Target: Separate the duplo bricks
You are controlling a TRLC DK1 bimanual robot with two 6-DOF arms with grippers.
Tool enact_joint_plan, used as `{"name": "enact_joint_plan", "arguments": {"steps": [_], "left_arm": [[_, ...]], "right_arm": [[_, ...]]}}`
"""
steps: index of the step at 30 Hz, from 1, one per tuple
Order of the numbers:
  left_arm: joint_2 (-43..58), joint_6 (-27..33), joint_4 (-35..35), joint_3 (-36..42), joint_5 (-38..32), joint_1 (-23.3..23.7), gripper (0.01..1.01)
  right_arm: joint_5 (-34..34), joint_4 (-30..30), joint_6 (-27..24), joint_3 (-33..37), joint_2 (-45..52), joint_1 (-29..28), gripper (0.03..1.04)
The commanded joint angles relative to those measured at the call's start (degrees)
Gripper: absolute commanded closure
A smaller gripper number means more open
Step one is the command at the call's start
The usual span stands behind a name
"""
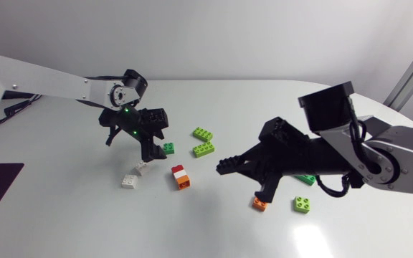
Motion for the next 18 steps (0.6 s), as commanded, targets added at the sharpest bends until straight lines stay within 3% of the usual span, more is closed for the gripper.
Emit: {"name": "enact_joint_plan", "arguments": {"steps": [1, 14, 18], "left_arm": [[-4.02, 0.8, 0.92, -3.77, 1.11, -0.09, 0.085], [-10.61, 0.8, 1.18, -10.72, 3.04, -3.7, 0.085], [-12.02, 0.89, 1.1, -12.04, 2.95, -4.66, 0.085]], "right_arm": [[-0.28, 0.96, -0.99, -1.97, 0.43, -4.29, 0.76], [-3.8, 1.31, -6.44, -5.92, -2.2, -26.62, 0.76], [-5.38, 0.34, -8.2, -6.54, -2.38, -29.87, 0.76]]}}
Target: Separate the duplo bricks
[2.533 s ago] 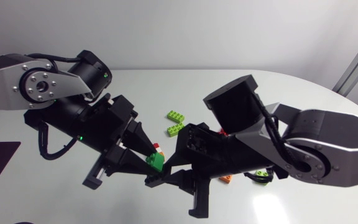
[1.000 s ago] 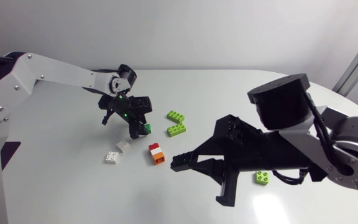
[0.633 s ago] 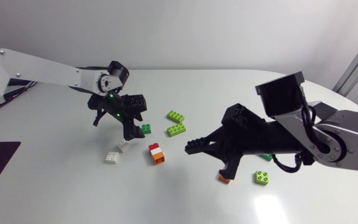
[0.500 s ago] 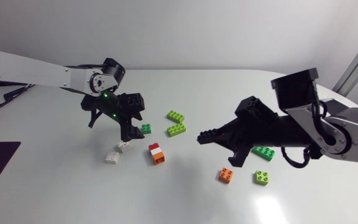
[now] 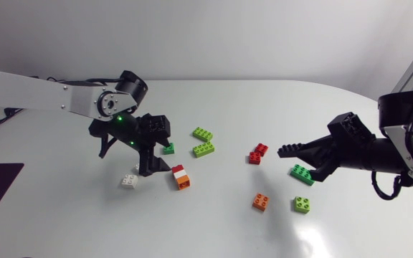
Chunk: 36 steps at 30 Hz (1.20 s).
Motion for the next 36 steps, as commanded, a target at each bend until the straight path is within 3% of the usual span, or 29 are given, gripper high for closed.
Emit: {"name": "enact_joint_plan", "arguments": {"steps": [1, 7, 12, 17, 24, 36], "left_arm": [[-1.84, 0.98, 0.16, -1.79, 0.27, -0.4, 0.085], [-2.89, 0.89, 0.07, -3.02, 0.18, -0.75, 0.085], [-3.24, 0.62, 0.42, -3.98, 0.18, -1.63, 0.085], [-3.33, 0.1, 1.21, -4.69, 0.18, -2.16, 0.085], [-2.71, -1.05, 2.79, -5.3, 0.18, -2.69, 0.085], [-0.25, -1.4, 3.94, -4.25, 0.18, -3.3, 0.084]], "right_arm": [[-1.23, -1.02, -2.52, -2.35, -1.07, -1.06, 0.76], [-1.05, -1.19, -2.78, -3.84, -0.89, 1.04, 0.76], [1.5, -0.93, 0.21, -4.1, -0.98, 11.68, 0.76], [3.78, 3.38, 3.2, -3.05, 4.64, 20.56, 0.76], [4.04, 8.04, 3.72, 0.38, 15.81, 25.65, 0.76], [5.01, 11.46, 3.11, 1.7, 24.86, 32.16, 0.76]]}}
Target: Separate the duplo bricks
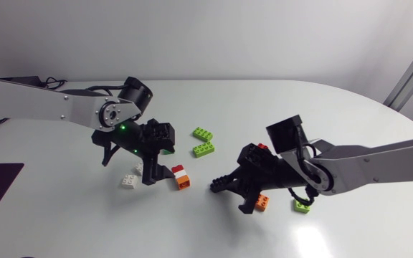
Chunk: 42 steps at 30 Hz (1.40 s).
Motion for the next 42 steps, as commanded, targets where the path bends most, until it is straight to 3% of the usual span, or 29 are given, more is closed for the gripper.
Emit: {"name": "enact_joint_plan", "arguments": {"steps": [1, 10, 12, 20, 22, 33, 42], "left_arm": [[1.78, -1.14, 0.35, 0.08, 0.16, -0.55, 0.084], [3.45, -2.19, 0.97, 1.4, -0.11, -1.69, 0.084], [3.89, -2.28, 1.23, 1.58, -0.37, -1.78, 0.084], [4.77, -2.89, 1.49, 1.58, -1.87, -2.13, 0.084], [4.59, -2.8, 1.49, 1.49, -2.04, -1.95, 0.084], [5.03, -4.04, 3.69, -0.53, -4.33, -3.98, 0.087], [8.46, -8.08, 7.56, 0.96, -6.44, -8.55, 0.085]], "right_arm": [[0.73, -1.26, -1.22, -1.1, 4.08, 1.14, 0.75], [2.57, -4.07, -4.83, -3.74, 4.08, 1.76, 0.73], [2.66, -4.25, -4.91, -4.09, 3.46, 1.85, 0.65], [2.66, -6.71, -5.18, -4.0, 1.0, 1.76, 0.13], [2.57, -7.67, -5.18, -4.35, -1.2, 1.67, 0.08], [2.57, -15.41, -3.68, -3.65, -14.12, 2.29, 0.08], [4.07, -15.76, -0.78, -2.51, -14.56, 6.77, 0.08]]}}
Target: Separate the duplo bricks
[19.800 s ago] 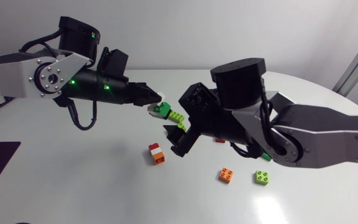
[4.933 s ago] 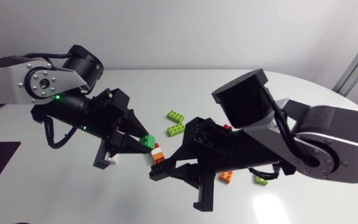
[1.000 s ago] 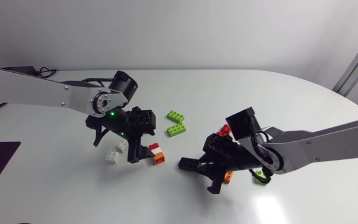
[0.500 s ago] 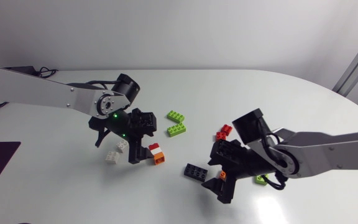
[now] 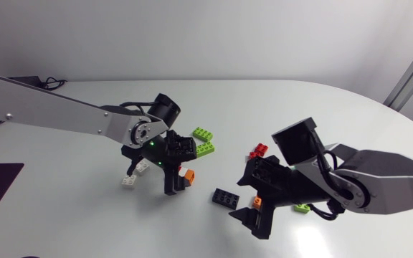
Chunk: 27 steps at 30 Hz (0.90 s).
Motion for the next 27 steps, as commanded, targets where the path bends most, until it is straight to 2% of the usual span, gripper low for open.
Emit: {"name": "enact_joint_plan", "arguments": {"steps": [1, 4, 8, 13, 16, 22, 27], "left_arm": [[1.42, -1.96, 0.72, 0.57, -0.36, -0.83, 0.085], [-0.86, -2.05, 0.63, 0.39, -0.27, -0.22, 0.085], [-4.91, -0.99, 0.45, -1.01, -0.01, 2.86, 0.084], [-4.91, 6.74, 0.1, -2.6, 0.96, 7.78, 0.084], [-3.85, 10.52, -2.09, -1.8, 3.86, 9.45, 0.084], [-2.97, 17.03, -7.1, -1.28, 5.18, 6.82, 0.084], [0.28, 19.93, -11.41, 4.0, 5.0, 4.88, 0.085]], "right_arm": [[0.7, -0.68, 1.64, 0.88, 0.53, 1.5, 0.08], [0.88, 0.2, 2.43, 2.55, 3.08, 2.29, 0.08], [1.14, 1.7, 3.14, 5.89, 7.56, 3.7, 0.08], [1.14, 1.96, 3.93, 8.61, 10.11, 5.37, 0.08], [1.14, 1.87, 4.02, 8.44, 10.02, 5.55, 0.08], [1.05, 1.87, 3.31, 5.63, 8.44, 4.49, 0.08], [0.44, 2.13, 2.96, 4.22, 8.26, 3.26, 0.08]]}}
